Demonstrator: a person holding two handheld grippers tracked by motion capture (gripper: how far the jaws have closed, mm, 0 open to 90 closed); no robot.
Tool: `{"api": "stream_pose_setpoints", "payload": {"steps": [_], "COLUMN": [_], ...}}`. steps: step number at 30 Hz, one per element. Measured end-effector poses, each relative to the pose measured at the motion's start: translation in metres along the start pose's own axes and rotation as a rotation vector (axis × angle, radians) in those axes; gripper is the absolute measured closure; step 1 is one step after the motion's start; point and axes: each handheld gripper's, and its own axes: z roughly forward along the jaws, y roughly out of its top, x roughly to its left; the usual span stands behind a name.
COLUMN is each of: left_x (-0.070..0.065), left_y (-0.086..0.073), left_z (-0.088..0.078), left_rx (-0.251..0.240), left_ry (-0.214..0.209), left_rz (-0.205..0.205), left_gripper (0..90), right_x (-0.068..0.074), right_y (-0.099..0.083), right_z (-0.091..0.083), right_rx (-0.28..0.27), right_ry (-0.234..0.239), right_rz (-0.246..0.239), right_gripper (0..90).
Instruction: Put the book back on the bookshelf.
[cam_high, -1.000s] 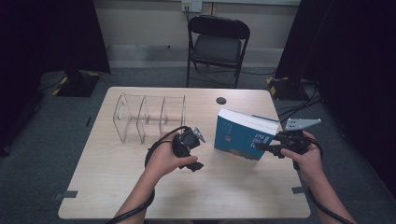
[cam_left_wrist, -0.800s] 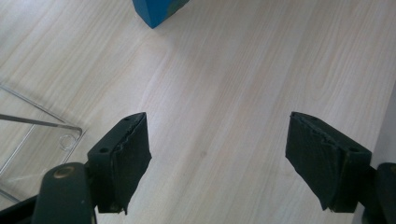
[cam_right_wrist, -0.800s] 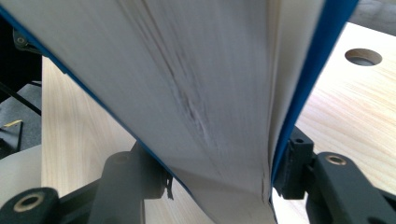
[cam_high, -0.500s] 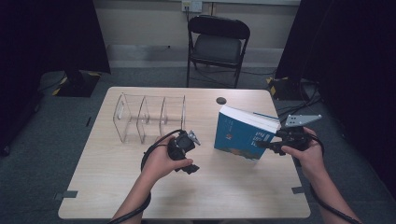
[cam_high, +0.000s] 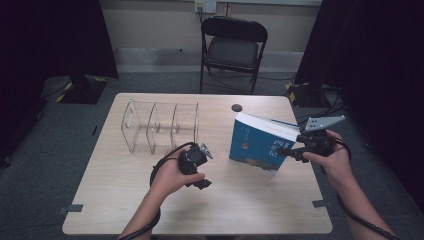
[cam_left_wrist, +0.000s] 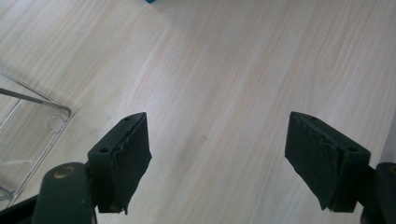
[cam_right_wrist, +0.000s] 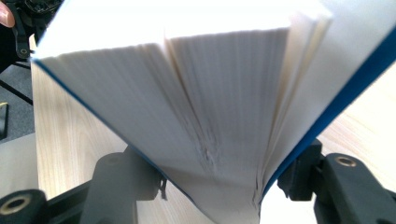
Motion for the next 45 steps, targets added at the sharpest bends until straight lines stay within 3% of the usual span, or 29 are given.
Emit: {"api": "stream_pose_setpoints", "payload": {"steps": [11,20,27,45], "left_x": [-0.002,-0.004,-0.005,-0.005], "left_y": [-0.003,-0.006,-0.007,-0.019], "left_z": [0.000,-0.002,0.000,0.002], "left_rx": [0.007,0.008,0.002,0.000], "left_ry": [0.007,0.014,0.013,0.012], "left_rz": [0.003,0.009,0.001,0.005], "left_gripper": [22.0,22.1,22.2,22.3], "right_x": [0.000,0.001,0.003,0.006], "right_y": [0.009,0.016,0.021,0.031], "right_z": [-0.002,-0.004,-0.005,-0.008], "right_rx": [0.028,0.026,0.058,0.087], "right_ry": [-0.006,-0.010,-0.021,-0.035], "right_rz": [-0.012,-0.031,-0.050,-0.071], "right_gripper": [38.7,43.8,47.6,46.3]}}
